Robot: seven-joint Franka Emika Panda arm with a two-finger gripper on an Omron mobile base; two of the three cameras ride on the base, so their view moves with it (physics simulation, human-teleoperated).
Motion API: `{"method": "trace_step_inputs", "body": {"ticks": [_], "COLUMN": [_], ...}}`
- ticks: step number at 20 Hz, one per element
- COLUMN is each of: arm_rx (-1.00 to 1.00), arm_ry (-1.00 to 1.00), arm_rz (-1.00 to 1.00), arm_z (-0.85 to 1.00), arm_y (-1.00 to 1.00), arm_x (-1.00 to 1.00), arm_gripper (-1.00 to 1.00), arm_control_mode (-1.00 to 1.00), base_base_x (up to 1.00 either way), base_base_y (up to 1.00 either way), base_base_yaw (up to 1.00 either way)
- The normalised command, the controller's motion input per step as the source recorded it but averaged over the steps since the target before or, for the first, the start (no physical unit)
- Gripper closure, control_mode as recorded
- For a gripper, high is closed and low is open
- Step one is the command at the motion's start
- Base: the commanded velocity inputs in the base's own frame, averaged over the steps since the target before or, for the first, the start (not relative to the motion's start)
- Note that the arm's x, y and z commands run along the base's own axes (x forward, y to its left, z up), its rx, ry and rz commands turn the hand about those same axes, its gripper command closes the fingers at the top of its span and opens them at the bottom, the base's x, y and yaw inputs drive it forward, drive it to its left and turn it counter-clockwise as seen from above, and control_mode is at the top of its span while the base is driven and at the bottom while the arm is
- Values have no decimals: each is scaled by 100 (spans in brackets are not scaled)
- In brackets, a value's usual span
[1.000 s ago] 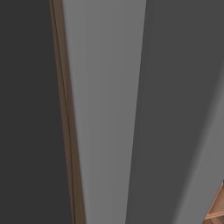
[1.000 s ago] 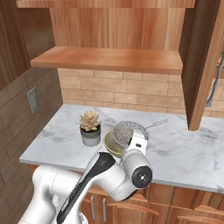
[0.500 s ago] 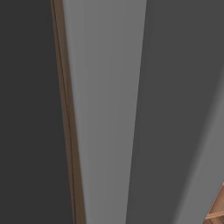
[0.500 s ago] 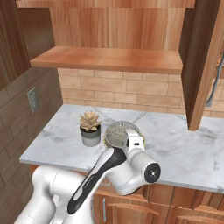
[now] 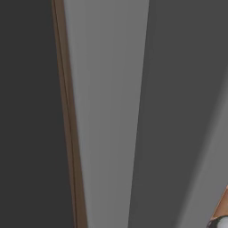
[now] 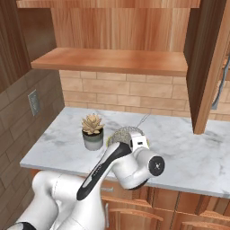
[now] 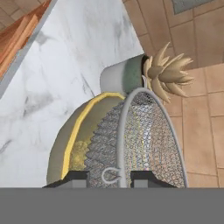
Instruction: Open the cabinet and setup a tea strainer by placing it in the bowl upright.
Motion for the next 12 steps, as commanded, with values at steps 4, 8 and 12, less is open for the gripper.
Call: {"method": "trace_step_inputs", "body": {"ticks": [4, 8, 12], "arm_rx": [0, 0, 0], "arm_ry": [4, 9, 15], "arm_rz": [0, 0, 0], "arm_z": [-29, -23, -21], "arm_y": [0, 0, 0], "arm_x": [24, 24, 26], "arm_gripper": [100, 100, 100], "arm_control_mode": [-100, -100, -100], "base_base_x": [0, 0, 0], "base_base_y": [0, 0, 0], "base_base_yaw": [0, 0, 0]}}
